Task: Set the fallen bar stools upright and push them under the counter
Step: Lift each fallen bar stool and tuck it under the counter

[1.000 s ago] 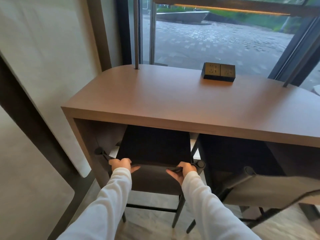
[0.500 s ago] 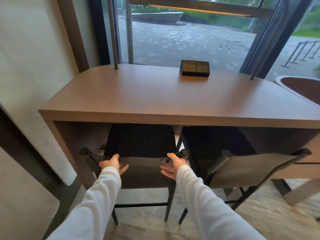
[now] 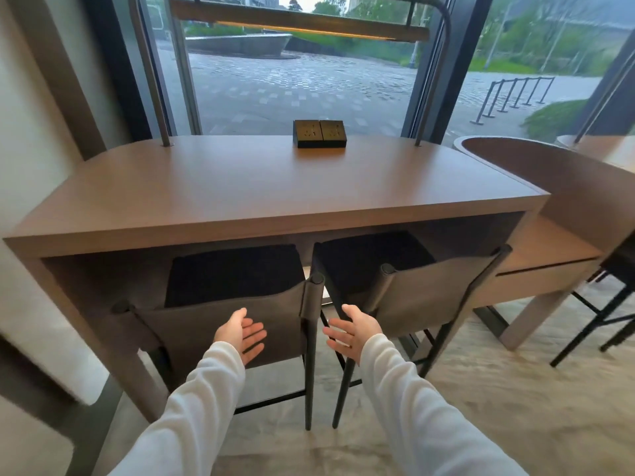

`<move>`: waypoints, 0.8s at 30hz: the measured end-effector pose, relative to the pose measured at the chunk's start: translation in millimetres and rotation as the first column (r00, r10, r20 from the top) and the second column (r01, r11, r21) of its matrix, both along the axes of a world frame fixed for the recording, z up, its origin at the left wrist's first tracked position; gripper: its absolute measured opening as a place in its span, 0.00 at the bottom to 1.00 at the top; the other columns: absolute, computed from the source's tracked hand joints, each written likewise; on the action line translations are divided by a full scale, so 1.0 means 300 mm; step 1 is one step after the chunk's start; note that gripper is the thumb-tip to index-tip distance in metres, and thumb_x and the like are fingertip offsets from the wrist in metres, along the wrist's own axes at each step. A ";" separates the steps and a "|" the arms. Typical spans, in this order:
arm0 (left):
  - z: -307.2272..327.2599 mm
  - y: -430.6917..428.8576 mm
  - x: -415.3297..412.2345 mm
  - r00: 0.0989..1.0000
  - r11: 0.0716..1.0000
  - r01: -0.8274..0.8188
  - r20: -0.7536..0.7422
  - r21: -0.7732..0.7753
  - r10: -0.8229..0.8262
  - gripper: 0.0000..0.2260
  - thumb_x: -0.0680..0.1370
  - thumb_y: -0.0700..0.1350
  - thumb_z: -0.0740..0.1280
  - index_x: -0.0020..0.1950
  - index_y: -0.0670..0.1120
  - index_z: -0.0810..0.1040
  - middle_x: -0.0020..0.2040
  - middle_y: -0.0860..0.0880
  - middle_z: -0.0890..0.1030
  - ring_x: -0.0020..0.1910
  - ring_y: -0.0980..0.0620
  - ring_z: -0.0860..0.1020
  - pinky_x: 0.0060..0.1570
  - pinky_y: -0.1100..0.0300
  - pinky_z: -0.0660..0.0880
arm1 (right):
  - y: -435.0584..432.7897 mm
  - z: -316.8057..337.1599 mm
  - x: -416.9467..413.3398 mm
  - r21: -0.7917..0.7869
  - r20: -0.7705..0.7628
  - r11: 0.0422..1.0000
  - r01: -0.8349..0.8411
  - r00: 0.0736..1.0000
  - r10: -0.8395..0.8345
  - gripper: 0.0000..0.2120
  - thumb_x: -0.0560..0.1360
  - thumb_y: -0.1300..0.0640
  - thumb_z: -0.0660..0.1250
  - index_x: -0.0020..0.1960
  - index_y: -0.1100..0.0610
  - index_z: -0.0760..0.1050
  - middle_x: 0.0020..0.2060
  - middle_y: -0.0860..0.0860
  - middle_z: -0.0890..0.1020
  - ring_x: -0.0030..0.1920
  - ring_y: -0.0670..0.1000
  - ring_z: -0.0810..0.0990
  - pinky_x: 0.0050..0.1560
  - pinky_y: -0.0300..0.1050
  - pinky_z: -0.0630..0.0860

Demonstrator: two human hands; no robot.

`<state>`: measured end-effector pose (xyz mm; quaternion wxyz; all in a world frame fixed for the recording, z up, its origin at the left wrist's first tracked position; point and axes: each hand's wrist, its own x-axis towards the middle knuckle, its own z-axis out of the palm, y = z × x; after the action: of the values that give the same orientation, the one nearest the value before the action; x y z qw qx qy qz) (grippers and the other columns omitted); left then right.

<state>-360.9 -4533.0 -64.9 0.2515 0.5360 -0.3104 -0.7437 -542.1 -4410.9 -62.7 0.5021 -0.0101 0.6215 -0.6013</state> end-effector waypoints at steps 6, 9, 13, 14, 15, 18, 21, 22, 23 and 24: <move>0.004 0.099 -0.019 0.994 1.000 0.015 -0.106 0.003 -0.014 0.15 0.80 0.50 0.60 0.59 0.41 0.73 0.54 0.42 0.79 0.54 0.44 0.78 0.52 0.50 0.74 | 0.153 0.031 -0.022 -0.031 0.011 0.997 0.068 0.998 -0.067 0.08 0.79 0.51 0.59 0.57 0.51 0.68 0.57 0.57 0.79 0.50 0.57 0.83 0.42 0.51 0.81; 0.024 0.161 -0.043 0.987 0.999 0.027 -0.161 0.022 -0.024 0.16 0.79 0.51 0.60 0.60 0.41 0.72 0.55 0.42 0.79 0.55 0.43 0.77 0.54 0.50 0.74 | 0.225 0.026 -0.020 -0.072 0.033 0.993 0.093 0.995 -0.091 0.10 0.79 0.50 0.60 0.58 0.51 0.67 0.55 0.57 0.80 0.49 0.57 0.83 0.37 0.48 0.81; 0.059 0.223 -0.079 0.979 0.999 0.039 -0.199 0.000 -0.038 0.16 0.80 0.51 0.60 0.61 0.42 0.71 0.56 0.42 0.78 0.56 0.43 0.77 0.56 0.50 0.73 | 0.309 0.030 -0.048 -0.084 0.042 0.989 0.119 0.992 -0.116 0.11 0.78 0.50 0.61 0.59 0.51 0.67 0.51 0.56 0.81 0.49 0.58 0.83 0.40 0.50 0.82; 0.066 0.232 -0.093 0.977 0.999 0.049 -0.205 -0.010 -0.050 0.16 0.80 0.51 0.60 0.62 0.42 0.71 0.56 0.42 0.78 0.56 0.43 0.77 0.56 0.50 0.73 | 0.319 0.032 -0.061 -0.088 0.045 0.988 0.129 0.991 -0.125 0.12 0.78 0.50 0.62 0.60 0.51 0.67 0.51 0.56 0.81 0.49 0.58 0.83 0.41 0.50 0.82; 0.071 0.239 -0.107 0.976 0.998 0.057 -0.209 -0.015 -0.059 0.17 0.80 0.51 0.60 0.62 0.41 0.71 0.56 0.42 0.78 0.56 0.43 0.77 0.55 0.50 0.73 | 0.325 0.033 -0.073 -0.092 0.046 0.986 0.139 0.990 -0.136 0.12 0.78 0.50 0.62 0.60 0.52 0.67 0.51 0.57 0.81 0.49 0.58 0.83 0.41 0.50 0.82; 0.079 0.248 -0.168 0.972 0.996 0.089 -0.219 -0.015 -0.090 0.20 0.80 0.52 0.59 0.67 0.42 0.69 0.59 0.42 0.77 0.57 0.43 0.77 0.57 0.49 0.73 | 0.322 0.039 -0.124 -0.093 0.039 0.983 0.159 0.987 -0.156 0.14 0.78 0.50 0.62 0.62 0.52 0.66 0.53 0.58 0.80 0.49 0.58 0.83 0.39 0.50 0.82; 0.091 0.242 -0.267 0.962 0.989 0.145 -0.230 -0.027 -0.147 0.24 0.79 0.56 0.58 0.71 0.44 0.66 0.59 0.43 0.77 0.56 0.44 0.77 0.55 0.49 0.74 | 0.293 0.051 -0.200 -0.111 0.033 0.978 0.177 0.984 -0.174 0.13 0.78 0.49 0.61 0.61 0.51 0.66 0.53 0.58 0.80 0.49 0.57 0.83 0.38 0.48 0.81; 0.097 0.237 -0.312 0.958 0.986 0.165 -0.236 -0.025 -0.166 0.26 0.79 0.57 0.58 0.71 0.44 0.65 0.58 0.43 0.77 0.55 0.44 0.77 0.54 0.49 0.74 | 0.279 0.057 -0.233 -0.116 0.035 0.975 0.189 0.982 -0.186 0.13 0.78 0.49 0.62 0.60 0.51 0.66 0.52 0.57 0.80 0.48 0.57 0.83 0.37 0.48 0.81; 0.100 0.238 -0.350 0.953 0.983 0.181 -0.243 -0.020 -0.181 0.26 0.78 0.58 0.58 0.72 0.45 0.65 0.57 0.44 0.77 0.54 0.44 0.77 0.54 0.49 0.74 | 0.269 0.060 -0.261 -0.119 0.035 0.972 0.201 0.979 -0.198 0.13 0.78 0.49 0.62 0.60 0.51 0.66 0.52 0.57 0.80 0.48 0.57 0.83 0.37 0.48 0.81; 0.106 0.238 -0.396 0.948 0.979 0.202 -0.248 -0.013 -0.199 0.27 0.78 0.59 0.58 0.72 0.45 0.64 0.57 0.44 0.77 0.54 0.44 0.77 0.53 0.49 0.74 | 0.256 0.064 -0.295 -0.117 0.032 0.970 0.214 0.977 -0.212 0.13 0.77 0.49 0.62 0.60 0.51 0.66 0.51 0.57 0.80 0.48 0.57 0.83 0.38 0.49 0.81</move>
<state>-479.9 -4461.6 -33.2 0.2080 0.4063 -0.3245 -0.8285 -630.7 -4334.0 -43.3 0.4391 0.0322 0.5768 -0.6881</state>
